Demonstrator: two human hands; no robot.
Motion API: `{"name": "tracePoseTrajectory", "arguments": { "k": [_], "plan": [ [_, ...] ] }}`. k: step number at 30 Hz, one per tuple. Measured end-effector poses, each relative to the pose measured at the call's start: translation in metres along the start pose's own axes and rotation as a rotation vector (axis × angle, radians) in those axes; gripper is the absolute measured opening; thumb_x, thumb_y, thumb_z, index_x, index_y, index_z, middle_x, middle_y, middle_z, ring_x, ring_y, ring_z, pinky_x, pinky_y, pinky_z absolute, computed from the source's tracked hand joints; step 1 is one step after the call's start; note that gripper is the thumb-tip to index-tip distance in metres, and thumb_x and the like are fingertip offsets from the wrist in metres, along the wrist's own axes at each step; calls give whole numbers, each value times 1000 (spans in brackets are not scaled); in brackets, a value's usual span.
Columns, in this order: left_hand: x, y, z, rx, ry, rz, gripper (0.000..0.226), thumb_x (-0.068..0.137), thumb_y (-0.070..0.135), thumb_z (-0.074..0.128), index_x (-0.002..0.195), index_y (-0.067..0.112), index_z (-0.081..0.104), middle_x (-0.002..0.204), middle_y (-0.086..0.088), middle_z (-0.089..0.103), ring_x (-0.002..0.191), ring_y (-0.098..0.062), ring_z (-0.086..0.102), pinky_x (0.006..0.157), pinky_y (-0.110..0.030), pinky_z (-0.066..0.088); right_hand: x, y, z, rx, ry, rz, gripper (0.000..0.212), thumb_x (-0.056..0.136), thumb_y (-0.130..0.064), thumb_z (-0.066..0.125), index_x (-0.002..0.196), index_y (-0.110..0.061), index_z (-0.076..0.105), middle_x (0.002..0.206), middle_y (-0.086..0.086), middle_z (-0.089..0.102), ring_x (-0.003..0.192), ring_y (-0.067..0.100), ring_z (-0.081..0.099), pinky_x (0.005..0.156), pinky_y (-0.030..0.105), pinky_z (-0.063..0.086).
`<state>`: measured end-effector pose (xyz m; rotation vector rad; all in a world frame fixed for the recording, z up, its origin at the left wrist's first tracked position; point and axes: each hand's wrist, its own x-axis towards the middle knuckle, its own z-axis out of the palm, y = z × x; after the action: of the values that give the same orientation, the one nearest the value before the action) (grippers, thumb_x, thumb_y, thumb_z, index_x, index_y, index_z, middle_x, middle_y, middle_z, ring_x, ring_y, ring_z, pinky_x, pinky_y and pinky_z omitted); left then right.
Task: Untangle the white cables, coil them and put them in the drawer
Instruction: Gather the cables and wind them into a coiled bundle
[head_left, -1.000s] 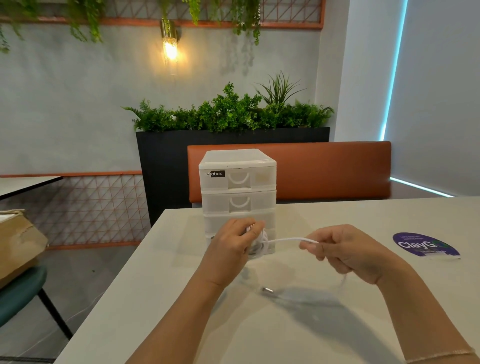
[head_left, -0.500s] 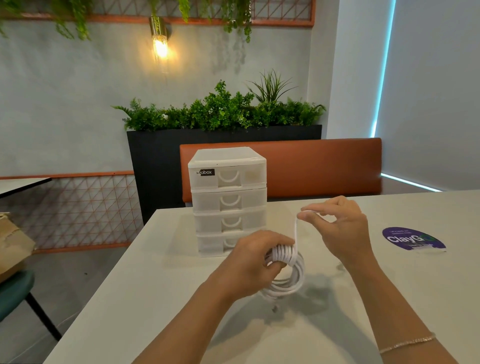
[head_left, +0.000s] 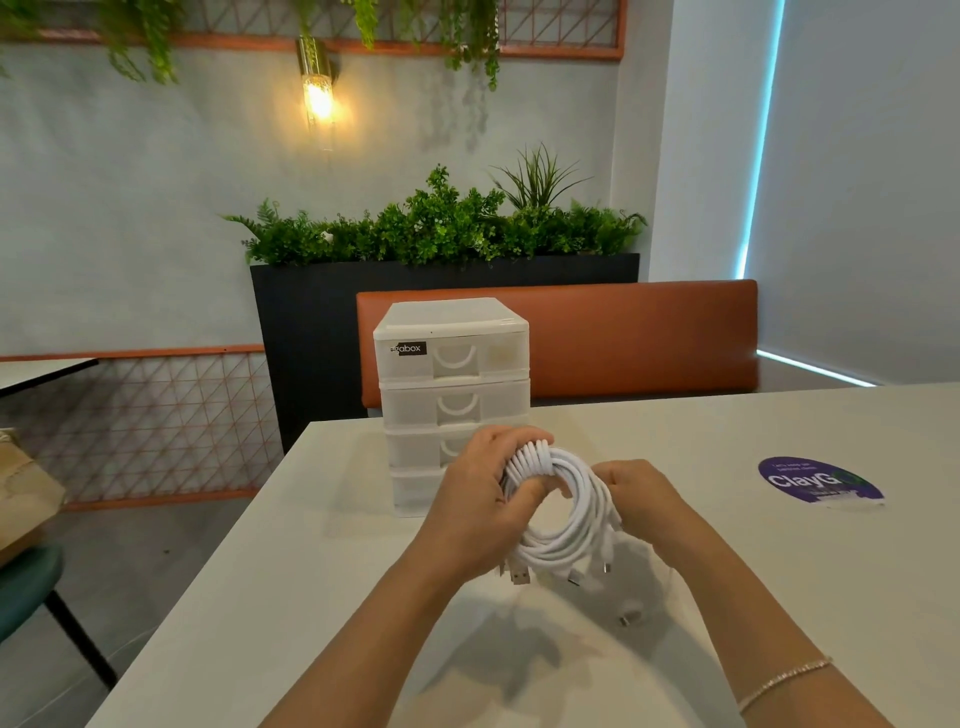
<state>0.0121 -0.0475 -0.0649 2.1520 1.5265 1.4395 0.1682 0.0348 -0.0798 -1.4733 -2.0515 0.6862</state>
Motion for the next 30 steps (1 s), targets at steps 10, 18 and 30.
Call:
{"name": "tracePoseTrajectory", "arguments": {
  "k": [10, 18, 30],
  "plan": [
    [3, -23, -3, -52, 132, -394, 24, 82, 25, 68, 103, 27, 57, 93, 12, 62, 82, -6, 59, 66, -13, 46, -21, -31, 18, 313, 387, -460, 17, 75, -24, 77, 79, -36, 66, 98, -14, 58, 91, 2, 54, 74, 7, 39],
    [8, -31, 0, -557, 127, -718, 32, 69, 0, 74, 98, 11, 64, 86, -9, 69, 71, -19, 64, 61, -26, 50, -25, -43, 28, -220, 231, -250, 23, 84, -42, 64, 105, -37, 70, 133, -5, 46, 121, 14, 37, 97, 28, 34],
    [10, -29, -5, -656, 28, -691, 35, 72, -2, 73, 103, 12, 64, 94, -8, 70, 85, -22, 66, 78, -31, 54, -33, -57, 28, -338, 212, -164, 22, 88, -38, 55, 98, -30, 73, 141, -4, 39, 126, 16, 37, 100, 34, 30]
  ]
}}
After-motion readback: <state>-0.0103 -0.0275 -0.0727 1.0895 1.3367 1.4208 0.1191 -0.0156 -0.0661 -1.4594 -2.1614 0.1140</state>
